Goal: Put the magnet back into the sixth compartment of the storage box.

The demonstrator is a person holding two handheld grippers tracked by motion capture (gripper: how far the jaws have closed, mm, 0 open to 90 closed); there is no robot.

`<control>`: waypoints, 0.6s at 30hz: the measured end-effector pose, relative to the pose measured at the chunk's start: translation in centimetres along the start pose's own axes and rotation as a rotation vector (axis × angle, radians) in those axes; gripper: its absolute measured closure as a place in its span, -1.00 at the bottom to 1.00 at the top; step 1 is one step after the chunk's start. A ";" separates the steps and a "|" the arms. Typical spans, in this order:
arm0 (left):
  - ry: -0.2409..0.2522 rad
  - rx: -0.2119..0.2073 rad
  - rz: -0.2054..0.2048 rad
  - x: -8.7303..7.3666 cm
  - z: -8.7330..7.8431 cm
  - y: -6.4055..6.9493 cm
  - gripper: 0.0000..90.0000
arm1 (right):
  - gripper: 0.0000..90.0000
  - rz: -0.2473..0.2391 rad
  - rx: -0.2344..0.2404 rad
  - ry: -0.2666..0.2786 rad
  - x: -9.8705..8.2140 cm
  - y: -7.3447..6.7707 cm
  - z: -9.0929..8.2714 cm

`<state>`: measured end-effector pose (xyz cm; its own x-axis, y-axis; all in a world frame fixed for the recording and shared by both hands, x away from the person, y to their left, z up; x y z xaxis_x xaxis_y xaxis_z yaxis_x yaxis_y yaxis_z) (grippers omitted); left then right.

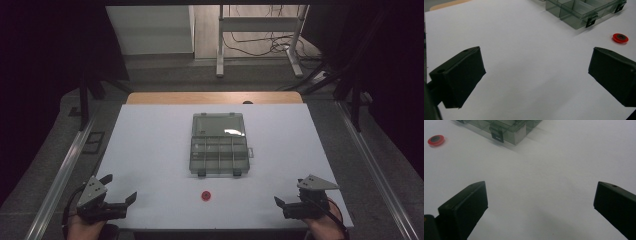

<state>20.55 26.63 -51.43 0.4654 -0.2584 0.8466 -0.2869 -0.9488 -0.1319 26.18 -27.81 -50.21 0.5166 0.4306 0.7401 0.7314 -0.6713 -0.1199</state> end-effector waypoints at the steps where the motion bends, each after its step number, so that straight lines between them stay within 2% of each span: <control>1: 0.000 0.000 0.002 0.0 0.0 0.0 -0.98 | -1.00 -0.005 -0.001 0.000 0.1 0.0 0.0; 18: 0.000 -0.005 0.014 0.0 0.0 0.2 -0.98 | -1.00 -0.052 0.046 0.011 1.3 -0.7 0.9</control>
<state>20.52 26.48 -51.45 0.4616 -0.2719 0.8444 -0.2974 -0.9442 -0.1415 26.77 -26.27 -49.75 0.4726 0.4571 0.7535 0.7769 -0.6197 -0.1113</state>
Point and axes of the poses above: each handheld gripper's, and its own axes: z roughly forward along the jaws, x roughly out of its top, y roughly to its right, the point moved 3 cm from there along z, roughly forward along the jaws, and after that the axes turned 14 degrees about x, right-handed, at the moved point
